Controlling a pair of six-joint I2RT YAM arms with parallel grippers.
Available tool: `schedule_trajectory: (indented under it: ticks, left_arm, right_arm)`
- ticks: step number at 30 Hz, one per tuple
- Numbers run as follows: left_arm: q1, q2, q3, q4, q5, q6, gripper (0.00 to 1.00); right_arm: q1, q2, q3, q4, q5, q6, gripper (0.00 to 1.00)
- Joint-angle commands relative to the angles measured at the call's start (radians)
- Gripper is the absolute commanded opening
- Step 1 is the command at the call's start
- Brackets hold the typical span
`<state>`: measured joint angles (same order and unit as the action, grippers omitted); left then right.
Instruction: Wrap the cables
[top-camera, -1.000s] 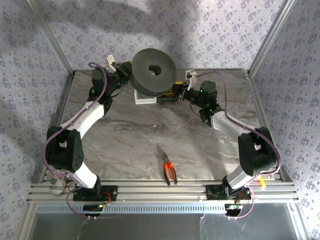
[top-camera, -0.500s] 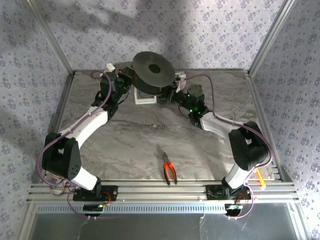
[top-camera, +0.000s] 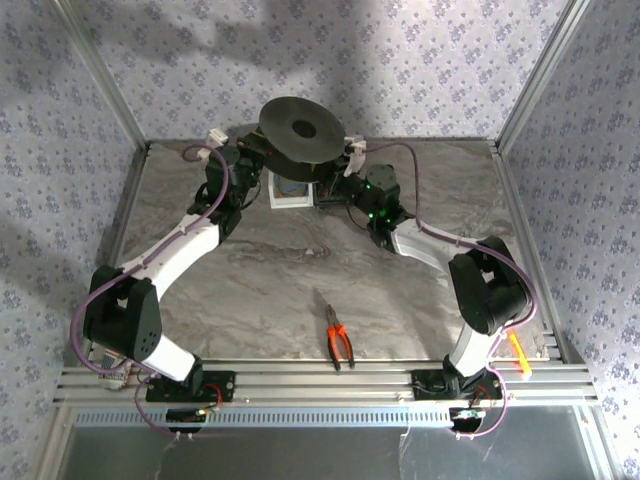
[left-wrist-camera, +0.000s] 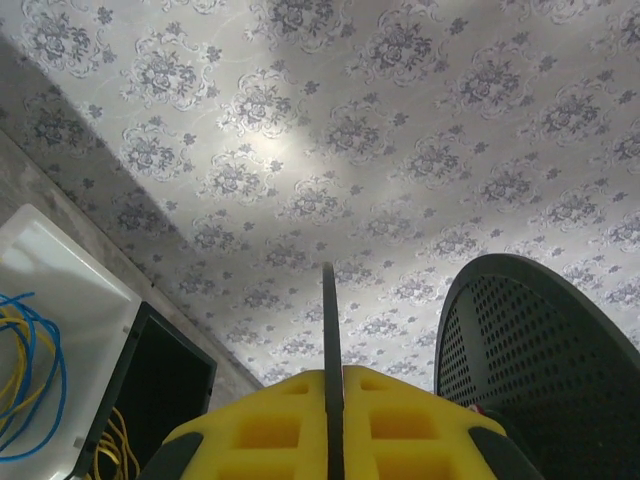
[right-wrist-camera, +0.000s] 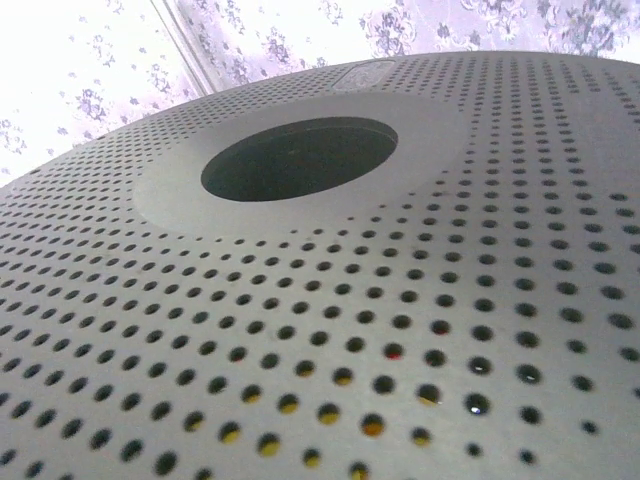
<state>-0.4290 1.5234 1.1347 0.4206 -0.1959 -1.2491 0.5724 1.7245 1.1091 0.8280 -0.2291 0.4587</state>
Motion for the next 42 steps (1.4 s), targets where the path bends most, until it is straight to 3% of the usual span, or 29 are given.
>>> schedule_trajectory:
  ticks: [1,6,16,21,27,34,42]
  left_arm:
    - [-0.049,0.007,0.044,0.038,0.018,0.032,0.0]
    - [-0.072,0.024,0.071,0.024,0.042,0.046,0.0]
    - [-0.112,0.056,0.123,-0.002,0.069,0.078,0.0]
    - [-0.075,0.034,0.106,0.009,0.074,0.055,0.0]
    - [0.031,-0.001,0.072,0.001,0.105,-0.047,0.0]
    - [0.076,-0.03,0.07,0.01,0.122,-0.074,0.0]
    - [0.091,-0.037,0.069,0.013,0.131,-0.087,0.0]
  right_arm:
    - [0.112,-0.012,0.075,0.095,-0.159,-0.085,0.0]
    - [0.134,-0.014,0.107,0.005,-0.141,-0.177,0.0]
    - [0.145,-0.015,0.127,-0.033,-0.143,-0.205,0.0]
    - [0.117,-0.044,0.093,-0.057,-0.14,-0.158,0.0]
    - [0.064,-0.084,-0.031,-0.08,-0.112,-0.087,0.0]
    - [0.022,-0.081,-0.094,-0.032,-0.148,-0.009,0.35]
    - [0.006,-0.103,-0.11,-0.035,-0.192,-0.011,0.49]
